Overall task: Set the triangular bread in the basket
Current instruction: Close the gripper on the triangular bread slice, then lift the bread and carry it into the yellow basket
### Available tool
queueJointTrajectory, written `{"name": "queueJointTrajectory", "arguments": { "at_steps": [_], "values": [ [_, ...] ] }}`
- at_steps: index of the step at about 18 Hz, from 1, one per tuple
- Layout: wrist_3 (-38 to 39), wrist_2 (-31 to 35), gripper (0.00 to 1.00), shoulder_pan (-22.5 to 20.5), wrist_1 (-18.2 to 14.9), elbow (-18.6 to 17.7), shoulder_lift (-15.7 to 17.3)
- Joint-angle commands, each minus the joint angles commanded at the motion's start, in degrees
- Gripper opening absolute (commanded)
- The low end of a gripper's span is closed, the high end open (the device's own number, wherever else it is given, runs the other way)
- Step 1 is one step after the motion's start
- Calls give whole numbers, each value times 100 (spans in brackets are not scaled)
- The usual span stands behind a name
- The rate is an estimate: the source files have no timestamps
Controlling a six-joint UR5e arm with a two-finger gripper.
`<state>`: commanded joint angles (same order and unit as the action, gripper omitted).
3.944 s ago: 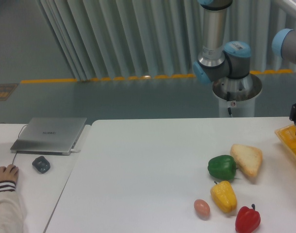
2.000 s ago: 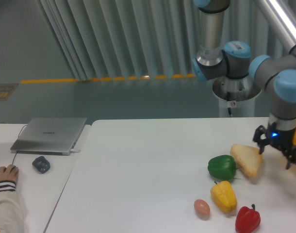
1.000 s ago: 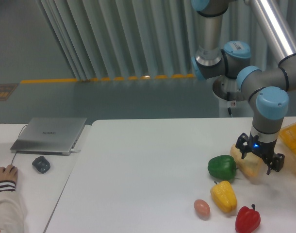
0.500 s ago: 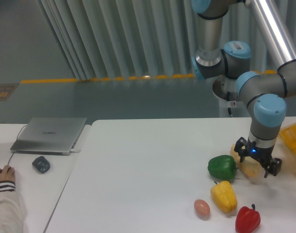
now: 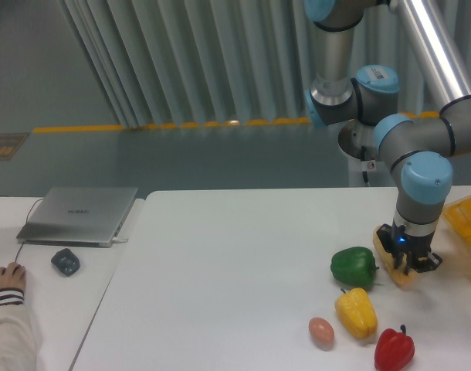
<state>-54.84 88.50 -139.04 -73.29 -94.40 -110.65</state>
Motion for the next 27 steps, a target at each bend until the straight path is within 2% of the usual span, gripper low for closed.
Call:
{"name": "queueJointTrajectory", "arguments": {
  "at_steps": [2, 8, 12, 14, 15, 23, 27],
  "values": [
    [0, 0, 0, 0, -79, 88, 9],
    [0, 0, 0, -17, -799, 659, 0],
    [-17, -9, 0, -61, -914, 843, 52],
    [-401, -9, 0, -131, -1221, 1133, 61],
    [-587, -9, 0, -184, -1275, 1169, 105],
    [-2099, 18, 0, -685, -1275, 1196, 290],
    [-2582, 220, 0, -852, -1240, 1283, 281]
  ]
}}
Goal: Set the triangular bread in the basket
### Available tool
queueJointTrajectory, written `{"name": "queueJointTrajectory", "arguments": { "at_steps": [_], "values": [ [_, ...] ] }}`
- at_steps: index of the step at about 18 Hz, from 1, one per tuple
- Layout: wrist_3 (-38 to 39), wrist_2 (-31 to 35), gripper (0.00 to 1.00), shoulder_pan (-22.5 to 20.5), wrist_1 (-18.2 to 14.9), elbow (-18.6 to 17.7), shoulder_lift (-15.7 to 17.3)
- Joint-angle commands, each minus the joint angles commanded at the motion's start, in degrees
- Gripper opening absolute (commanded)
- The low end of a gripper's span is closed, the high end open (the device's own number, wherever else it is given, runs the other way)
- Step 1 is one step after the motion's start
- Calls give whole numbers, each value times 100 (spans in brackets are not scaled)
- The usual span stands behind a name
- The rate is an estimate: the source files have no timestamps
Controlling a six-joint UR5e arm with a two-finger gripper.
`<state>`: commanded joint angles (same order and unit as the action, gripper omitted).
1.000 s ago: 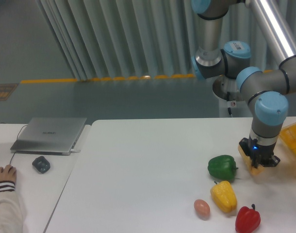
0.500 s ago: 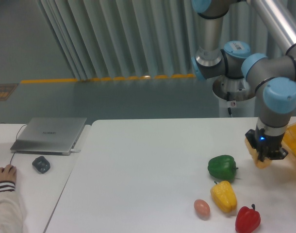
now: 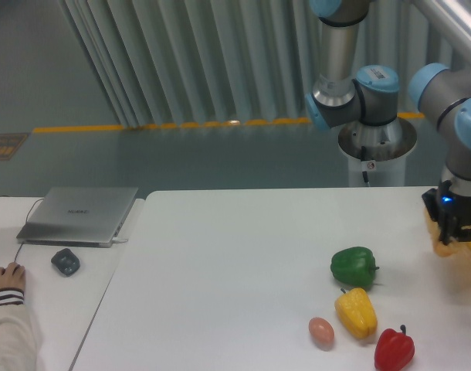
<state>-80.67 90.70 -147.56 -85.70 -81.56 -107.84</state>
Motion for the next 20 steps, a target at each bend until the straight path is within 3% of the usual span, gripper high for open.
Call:
{"name": "queueJointTrajectory", "arguments": {
  "at_steps": [2, 6, 10, 14, 15, 16, 17, 19, 20],
  "values": [
    [-736, 35, 0, -263, 18, 0, -26],
    [-1195, 61, 0, -405, 61, -9, -35],
    [-2013, 606, 0, -492, 351, -44, -79],
    [-2453, 589, 0, -712, 352, -44, -79],
    [-2463, 572, 10, -721, 352, -44, -70],
    [-2471, 571, 38, -721, 352, -53, -62],
    [-2463, 563, 54, -713, 352, -70, -53],
    [-2428, 571, 100, -704, 352, -105, -27],
    [-2419, 563, 100, -713, 352, -114, -26]
  ]
}}
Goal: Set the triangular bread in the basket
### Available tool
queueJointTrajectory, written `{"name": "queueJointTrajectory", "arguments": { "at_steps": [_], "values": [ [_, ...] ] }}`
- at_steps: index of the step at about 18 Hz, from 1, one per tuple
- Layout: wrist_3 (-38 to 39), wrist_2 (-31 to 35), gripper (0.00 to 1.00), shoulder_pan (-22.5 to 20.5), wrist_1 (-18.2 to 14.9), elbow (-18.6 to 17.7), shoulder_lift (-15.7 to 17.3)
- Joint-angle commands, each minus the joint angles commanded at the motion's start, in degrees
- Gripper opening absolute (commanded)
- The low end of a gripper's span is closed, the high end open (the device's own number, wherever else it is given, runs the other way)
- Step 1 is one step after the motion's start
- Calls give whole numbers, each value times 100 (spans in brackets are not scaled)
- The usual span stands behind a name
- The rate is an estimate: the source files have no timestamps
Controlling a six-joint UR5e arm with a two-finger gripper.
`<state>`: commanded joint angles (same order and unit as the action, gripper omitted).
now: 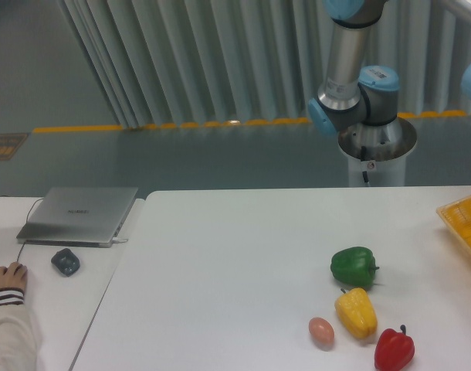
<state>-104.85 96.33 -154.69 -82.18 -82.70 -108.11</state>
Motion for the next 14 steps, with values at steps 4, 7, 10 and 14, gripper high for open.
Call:
{"name": "queueJointTrajectory", "arguments": {
  "at_steps": [4, 7, 10, 14],
  "values": [
    [44, -228, 100, 0, 9, 0, 17],
    [183, -351, 100, 44, 9, -9, 53],
    [702, -545, 100, 184, 17, -26, 62],
    [921, -615, 100, 430, 97, -26, 97]
  ]
}}
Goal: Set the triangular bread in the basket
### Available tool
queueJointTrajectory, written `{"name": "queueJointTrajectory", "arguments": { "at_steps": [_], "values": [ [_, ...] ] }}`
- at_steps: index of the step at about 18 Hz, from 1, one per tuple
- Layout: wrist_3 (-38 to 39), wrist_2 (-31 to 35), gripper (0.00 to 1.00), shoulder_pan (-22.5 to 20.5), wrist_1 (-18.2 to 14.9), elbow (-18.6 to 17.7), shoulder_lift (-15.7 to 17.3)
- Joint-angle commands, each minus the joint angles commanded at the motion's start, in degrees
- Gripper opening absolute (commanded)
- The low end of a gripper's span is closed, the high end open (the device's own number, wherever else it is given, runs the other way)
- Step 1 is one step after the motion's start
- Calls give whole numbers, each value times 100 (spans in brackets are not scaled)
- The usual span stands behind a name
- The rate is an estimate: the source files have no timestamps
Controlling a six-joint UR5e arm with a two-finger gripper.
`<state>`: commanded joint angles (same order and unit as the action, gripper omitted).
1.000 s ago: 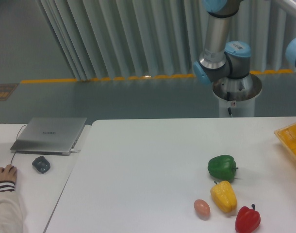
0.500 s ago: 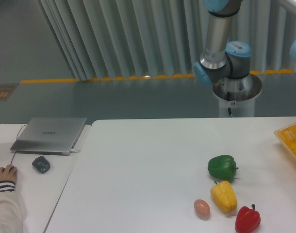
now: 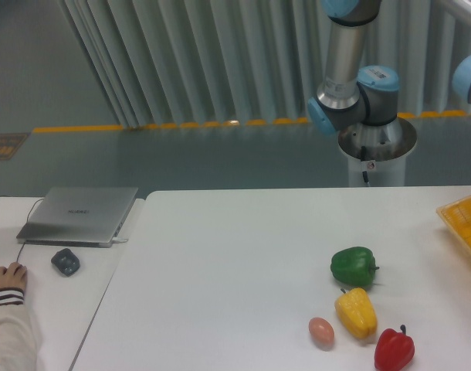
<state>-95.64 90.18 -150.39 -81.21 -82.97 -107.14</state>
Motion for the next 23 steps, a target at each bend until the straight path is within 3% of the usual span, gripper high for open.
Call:
{"name": "queueJointTrajectory", "arguments": {
  "at_steps": [9, 16, 23],
  "values": [
    [1283, -282, 100, 633, 588, 9, -35],
    [1311, -177, 100, 994, 615, -44, -62],
    [1285, 52, 100, 994, 589, -334, 229]
  ]
}}
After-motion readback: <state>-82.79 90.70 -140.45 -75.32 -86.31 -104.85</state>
